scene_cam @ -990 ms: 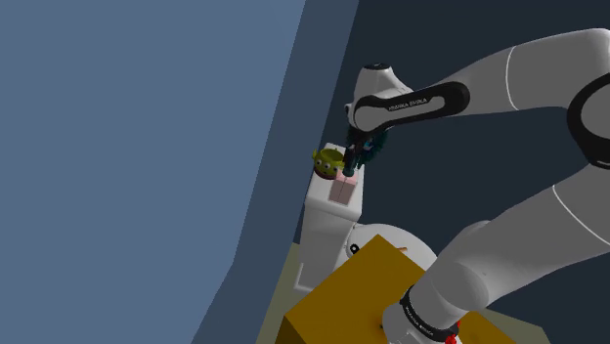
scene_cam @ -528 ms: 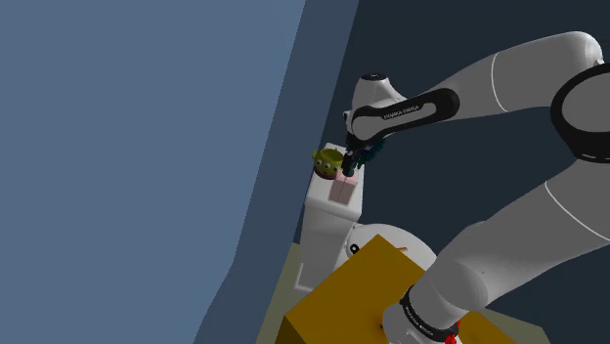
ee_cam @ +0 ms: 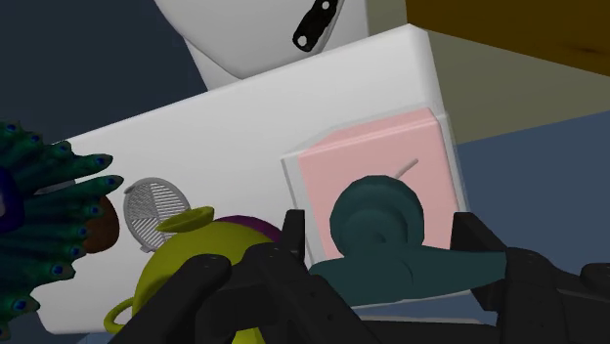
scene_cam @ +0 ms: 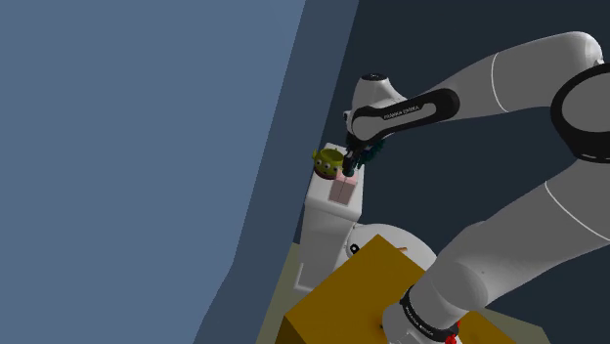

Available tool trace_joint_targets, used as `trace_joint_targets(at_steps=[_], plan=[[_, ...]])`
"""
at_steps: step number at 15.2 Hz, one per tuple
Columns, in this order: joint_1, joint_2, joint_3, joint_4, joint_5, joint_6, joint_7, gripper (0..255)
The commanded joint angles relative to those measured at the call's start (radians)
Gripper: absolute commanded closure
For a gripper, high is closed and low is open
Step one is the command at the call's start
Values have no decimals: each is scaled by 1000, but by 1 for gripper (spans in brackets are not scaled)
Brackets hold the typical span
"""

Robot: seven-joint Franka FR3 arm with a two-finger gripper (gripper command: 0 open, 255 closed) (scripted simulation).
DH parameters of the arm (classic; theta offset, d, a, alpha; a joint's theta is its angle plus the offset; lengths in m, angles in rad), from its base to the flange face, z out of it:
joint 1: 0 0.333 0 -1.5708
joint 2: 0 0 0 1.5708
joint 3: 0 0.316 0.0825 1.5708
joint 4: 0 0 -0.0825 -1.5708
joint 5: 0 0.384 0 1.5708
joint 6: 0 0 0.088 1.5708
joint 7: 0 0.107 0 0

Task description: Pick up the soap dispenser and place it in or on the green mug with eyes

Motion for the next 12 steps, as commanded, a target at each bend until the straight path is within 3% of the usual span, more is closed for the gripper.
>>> trace_joint_targets(at_steps=[1,7,12], plan=[[0,1,0,-1,0,-1,0,255],[0,1,0,-1,0,0,0,255],[4,-35,5,35,12,-72,-17,255]])
